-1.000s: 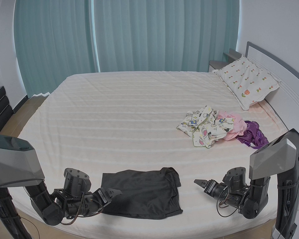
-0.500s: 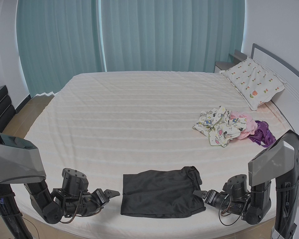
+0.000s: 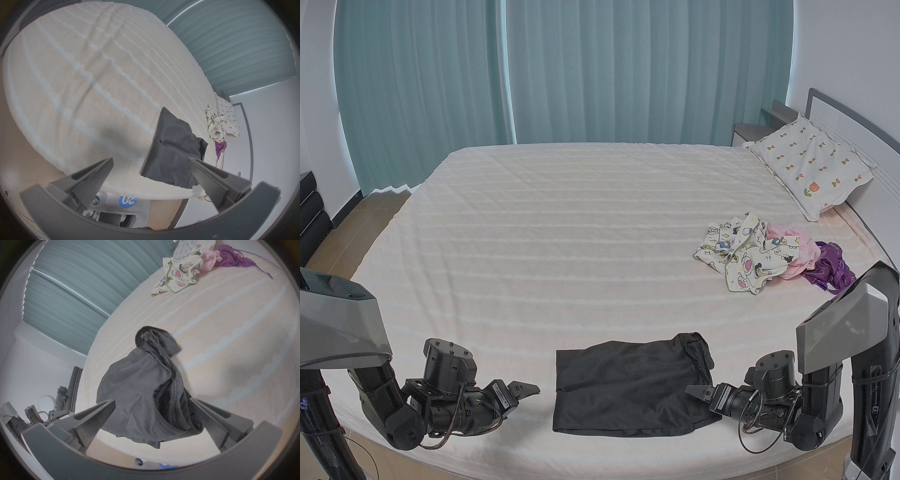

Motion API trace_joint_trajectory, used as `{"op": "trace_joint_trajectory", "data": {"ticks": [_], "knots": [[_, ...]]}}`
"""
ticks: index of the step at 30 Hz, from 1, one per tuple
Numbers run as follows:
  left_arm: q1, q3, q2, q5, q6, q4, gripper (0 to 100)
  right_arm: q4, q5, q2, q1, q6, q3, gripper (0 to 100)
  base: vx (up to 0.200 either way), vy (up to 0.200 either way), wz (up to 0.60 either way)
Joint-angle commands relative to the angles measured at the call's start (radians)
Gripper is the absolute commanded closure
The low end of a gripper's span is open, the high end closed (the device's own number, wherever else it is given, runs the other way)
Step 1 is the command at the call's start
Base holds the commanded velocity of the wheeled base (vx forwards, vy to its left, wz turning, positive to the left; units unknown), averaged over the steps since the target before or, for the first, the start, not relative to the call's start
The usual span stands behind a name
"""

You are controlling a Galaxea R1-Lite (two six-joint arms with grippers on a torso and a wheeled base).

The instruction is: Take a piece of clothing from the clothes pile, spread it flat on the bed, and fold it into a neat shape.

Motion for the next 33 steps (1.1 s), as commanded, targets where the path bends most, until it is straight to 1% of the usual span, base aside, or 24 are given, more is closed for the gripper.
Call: {"op": "trace_joint_trajectory", "data": {"ticks": [1, 6, 8, 11, 12, 16, 20, 21, 22, 23, 29, 30, 33], "knots": [[0.0, -0.002, 0.002, 0.001, -0.002, 0.0, 0, -0.01, 0.002, 0.008, -0.008, -0.011, -0.013, 0, 0.0, 0.0, 0.0], [0.0, -0.002, 0.005, 0.001, 0.0, 0.0, 0, -0.01, 0.011, 0.013, -0.008, -0.015, -0.015, 0, 0.0, 0.0, 0.0], [0.0, -0.003, 0.003, 0.002, 0.0, 0.0, 0, -0.01, 0.046, 0.018, -0.009, -0.037, -0.023, 0, 0.0, 0.0, 0.0], [0.005, -0.006, 0.003, 0.005, 0.003, 0.0, 0, -0.01, 0.059, 0.042, -0.025, -0.057, -0.041, 0, 0.0, 0.0, 0.0], [0.006, -0.006, 0.002, 0.005, 0.003, 0.0, 0, -0.01, 0.062, 0.045, -0.029, -0.066, -0.041, 100, 0.0, 0.0, 0.0], [0.02, -0.006, 0.003, 0.004, 0.003, -0.015, 0, -0.01, 0.06, 0.041, -0.031, -0.071, -0.04, 100, 0.0, 0.0, 0.0], [0.02, -0.002, 0.01, 0.004, 0.003, -0.037, 0, -0.01, 0.053, 0.039, -0.034, -0.092, 0.002, 100, 0.0, 0.0, 0.0], [0.022, -0.002, 0.011, 0.004, 0.001, -0.037, 0, -0.01, 0.053, 0.039, -0.034, -0.123, 0.046, 100, 0.0, 0.0, 0.0], [0.022, -0.002, 0.011, 0.004, 0.003, -0.037, 0, -0.01, 0.053, 0.039, -0.034, -0.129, 0.052, 100, 0.0, 0.0, 0.0], [0.022, -0.003, 0.014, 0.004, 0.003, -0.037, 0, -0.01, 0.054, 0.036, -0.039, -0.156, 0.074, 100, 0.0, 0.0, 0.0], [0.02, -0.002, 0.026, 0.004, 0.017, -0.041, 0, -0.01, 0.054, 0.027, -0.092, -0.218, 0.111, 100, 0.0, 0.0, 0.0], [0.02, 0.0, 0.034, 0.002, 0.021, -0.041, 0, -0.011, 0.06, 0.03, -0.12, -0.252, 0.12, 100, 0.0, 0.0, 0.0], [0.008, -0.003, 0.066, 0.004, 0.029, -0.044, 0, -0.01, 0.08, 0.036, -0.155, -0.281, 0.122, 100, 0.0, 0.0, 0.0]]}}
